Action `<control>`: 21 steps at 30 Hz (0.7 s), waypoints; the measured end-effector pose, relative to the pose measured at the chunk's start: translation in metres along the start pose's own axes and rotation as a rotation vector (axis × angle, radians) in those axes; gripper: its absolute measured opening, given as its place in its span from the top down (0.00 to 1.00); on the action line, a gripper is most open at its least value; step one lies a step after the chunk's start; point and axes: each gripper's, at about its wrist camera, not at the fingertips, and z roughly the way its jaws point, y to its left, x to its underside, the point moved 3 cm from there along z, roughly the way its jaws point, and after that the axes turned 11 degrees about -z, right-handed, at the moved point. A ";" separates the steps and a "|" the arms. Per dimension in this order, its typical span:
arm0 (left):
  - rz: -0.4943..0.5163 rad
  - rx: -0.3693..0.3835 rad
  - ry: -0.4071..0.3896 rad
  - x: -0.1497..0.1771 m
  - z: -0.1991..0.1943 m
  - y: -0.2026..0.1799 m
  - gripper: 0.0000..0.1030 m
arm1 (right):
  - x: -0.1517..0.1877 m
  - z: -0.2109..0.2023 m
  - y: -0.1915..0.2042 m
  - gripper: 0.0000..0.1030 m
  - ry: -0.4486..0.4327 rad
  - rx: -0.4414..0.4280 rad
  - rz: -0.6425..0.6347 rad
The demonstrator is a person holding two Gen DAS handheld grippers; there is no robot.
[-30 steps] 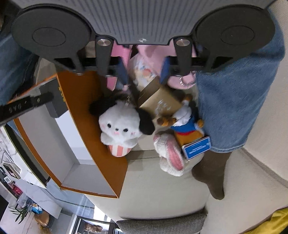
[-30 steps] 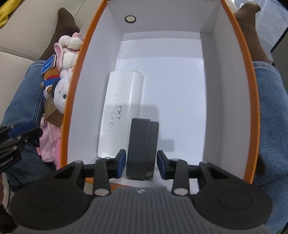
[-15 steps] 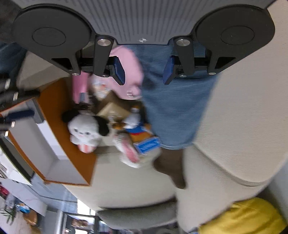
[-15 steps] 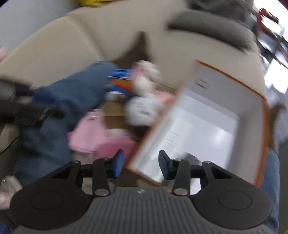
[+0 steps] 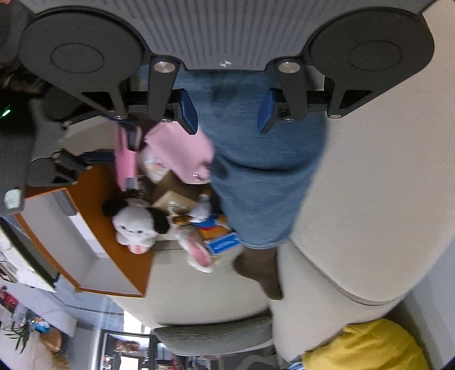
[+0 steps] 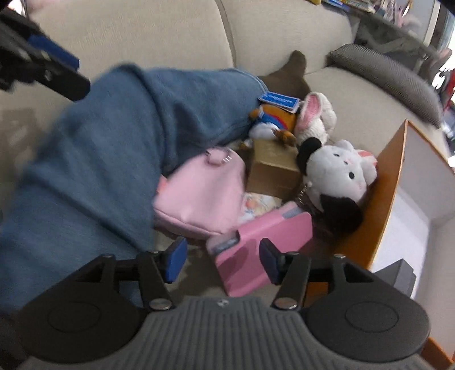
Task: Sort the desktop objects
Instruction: 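Grasp the pink wallet from the pile with the right tool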
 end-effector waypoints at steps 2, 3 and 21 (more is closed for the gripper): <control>0.028 0.023 -0.010 0.005 0.008 -0.010 0.47 | 0.004 0.008 0.005 0.40 0.005 0.046 -0.010; 0.045 0.032 -0.007 0.007 0.013 -0.015 0.47 | 0.006 0.011 0.006 0.39 0.001 0.061 -0.008; 0.202 0.028 0.013 0.011 0.042 -0.036 0.47 | 0.017 0.036 0.026 0.61 -0.020 0.309 -0.103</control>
